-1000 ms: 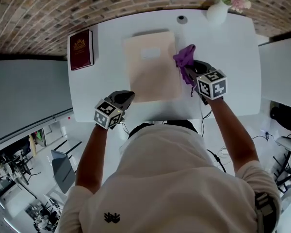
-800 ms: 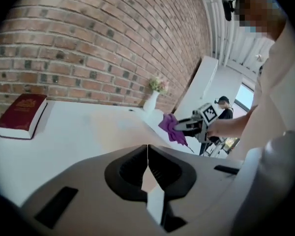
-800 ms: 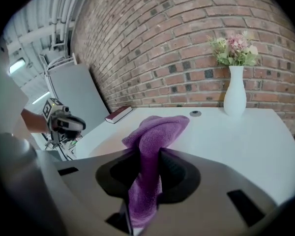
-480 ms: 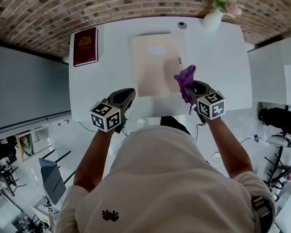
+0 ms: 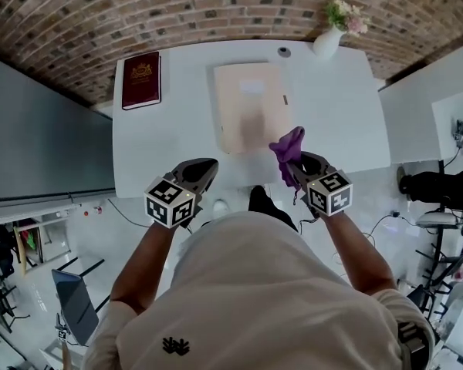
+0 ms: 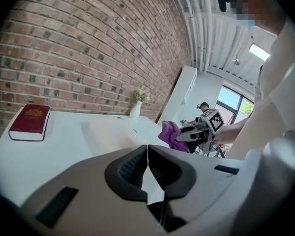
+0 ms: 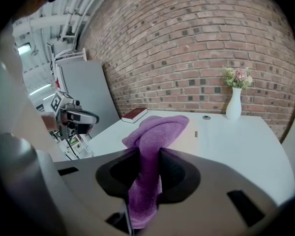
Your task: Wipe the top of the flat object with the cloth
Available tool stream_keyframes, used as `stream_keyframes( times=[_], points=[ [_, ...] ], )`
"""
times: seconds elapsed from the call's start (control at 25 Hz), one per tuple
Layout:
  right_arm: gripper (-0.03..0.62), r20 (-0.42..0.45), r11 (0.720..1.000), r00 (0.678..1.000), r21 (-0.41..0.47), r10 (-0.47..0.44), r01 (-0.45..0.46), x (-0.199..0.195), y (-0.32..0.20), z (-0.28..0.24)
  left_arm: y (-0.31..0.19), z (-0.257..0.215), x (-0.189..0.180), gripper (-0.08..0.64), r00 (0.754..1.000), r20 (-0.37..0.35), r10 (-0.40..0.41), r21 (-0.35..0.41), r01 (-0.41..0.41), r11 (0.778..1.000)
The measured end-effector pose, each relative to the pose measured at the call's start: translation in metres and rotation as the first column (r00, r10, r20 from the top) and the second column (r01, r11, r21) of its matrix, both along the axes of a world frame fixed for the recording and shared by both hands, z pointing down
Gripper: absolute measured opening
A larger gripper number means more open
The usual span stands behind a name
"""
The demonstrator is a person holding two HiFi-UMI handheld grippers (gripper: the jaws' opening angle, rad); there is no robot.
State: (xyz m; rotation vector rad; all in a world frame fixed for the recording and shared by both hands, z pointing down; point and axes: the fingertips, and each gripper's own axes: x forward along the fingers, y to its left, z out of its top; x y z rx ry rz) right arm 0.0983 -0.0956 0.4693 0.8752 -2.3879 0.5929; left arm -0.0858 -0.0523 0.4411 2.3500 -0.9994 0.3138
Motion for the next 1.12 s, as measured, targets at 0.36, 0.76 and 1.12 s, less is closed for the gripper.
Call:
stream_keyframes(
  times=[0.36, 0.76, 1.12],
  points=[
    [0.117, 0.007, 0.999, 1.000, 0.045, -0.008, 0.008, -0.009, 0.049, -0.025, 0.043, -0.014, -0.004, 0.025, 1.000, -0.009, 0.020, 0.033, -0.019, 0.999],
    [0.117, 0.005, 0.997, 1.000, 0.066, -0.026, 0.026, -0.022, 0.078, -0.030, 0.068, -0.014, -0.019, 0.025, 1.000, 0.003, 0.002, 0.038, -0.002, 0.999],
    [0.117, -0.011, 0.993, 0.997, 0.082, -0.081, 0.081, -0.051, 0.098, -0.033, 0.086, -0.015, -0.042, 0.025, 1.000, 0.000, -0.030, 0.046, 0.030, 0.998]
  ],
)
